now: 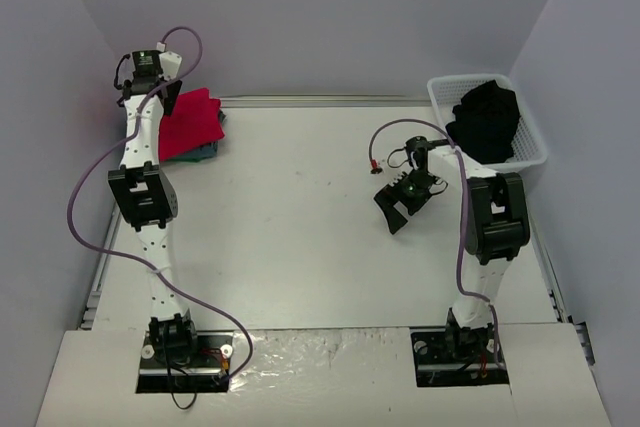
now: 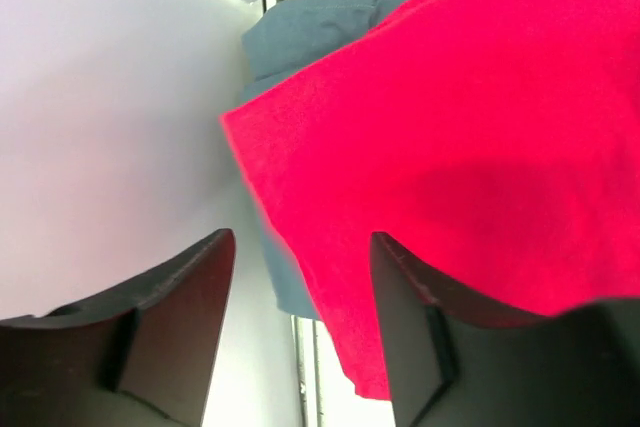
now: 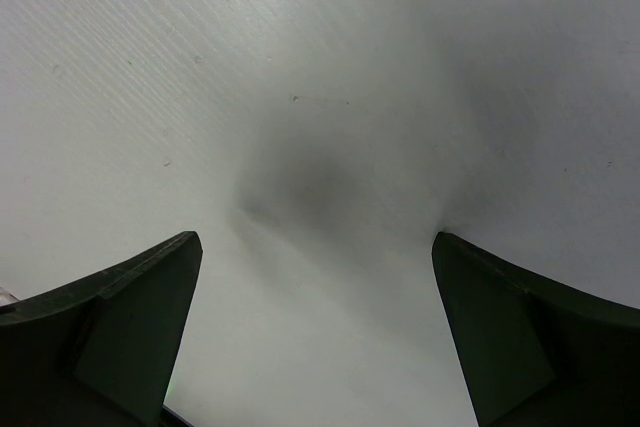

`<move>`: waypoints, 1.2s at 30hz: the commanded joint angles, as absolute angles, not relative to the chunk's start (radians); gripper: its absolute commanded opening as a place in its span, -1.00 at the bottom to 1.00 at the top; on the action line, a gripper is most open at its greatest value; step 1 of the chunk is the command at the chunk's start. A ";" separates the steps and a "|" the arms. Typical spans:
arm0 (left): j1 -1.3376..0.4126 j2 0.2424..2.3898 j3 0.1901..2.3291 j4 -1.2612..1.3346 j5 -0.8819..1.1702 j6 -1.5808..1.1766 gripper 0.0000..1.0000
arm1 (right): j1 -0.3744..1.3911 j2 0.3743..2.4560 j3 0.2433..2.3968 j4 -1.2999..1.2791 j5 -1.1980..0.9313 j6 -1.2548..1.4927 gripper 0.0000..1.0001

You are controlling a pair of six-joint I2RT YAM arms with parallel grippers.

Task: Fold and stack the t-shirts
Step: Put the neatly folded tshirt into the corner of the board with the left arm

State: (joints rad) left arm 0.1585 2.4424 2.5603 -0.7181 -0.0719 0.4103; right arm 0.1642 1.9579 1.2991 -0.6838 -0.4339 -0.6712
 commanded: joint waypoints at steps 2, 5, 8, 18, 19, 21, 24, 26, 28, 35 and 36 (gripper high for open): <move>0.155 2.404 2.552 -0.618 -0.155 0.457 0.21 | 0.109 2.131 1.197 -0.681 -0.333 -0.681 1.00; 0.152 2.376 2.542 -0.617 -0.163 0.448 0.27 | 0.101 2.128 1.195 -0.681 -0.339 -0.684 1.00; 0.149 2.316 2.507 -0.617 -0.170 0.427 0.29 | 0.100 2.120 1.195 -0.681 -0.341 -0.686 1.00; 0.137 1.840 1.998 -0.605 0.050 0.195 0.29 | 0.103 2.050 1.213 -0.699 -0.402 -0.699 1.00; 0.133 1.803 1.897 -0.595 0.084 0.178 0.29 | 0.103 2.039 1.218 -0.704 -0.419 -0.704 1.00; 0.120 1.691 1.806 -0.581 0.124 0.140 0.30 | 0.104 2.001 1.235 -0.722 -0.475 -0.718 1.00; 0.095 1.556 1.611 -0.539 0.204 0.115 0.37 | 0.104 1.958 1.253 -0.739 -0.537 -0.730 1.00; 0.077 1.496 1.452 -0.506 0.219 0.114 0.47 | 0.104 1.938 1.262 -0.747 -0.564 -0.735 1.00; 0.040 1.421 1.361 -0.476 0.218 0.127 0.54 | 0.104 1.905 1.279 -0.750 -0.601 -0.733 1.00; 0.017 1.188 1.028 -0.328 0.288 0.186 0.89 | 0.103 1.760 1.353 -0.781 -0.730 -0.735 1.00; 0.017 1.174 1.000 -0.328 0.287 0.198 0.89 | 0.101 1.744 1.358 -0.781 -0.744 -0.735 1.00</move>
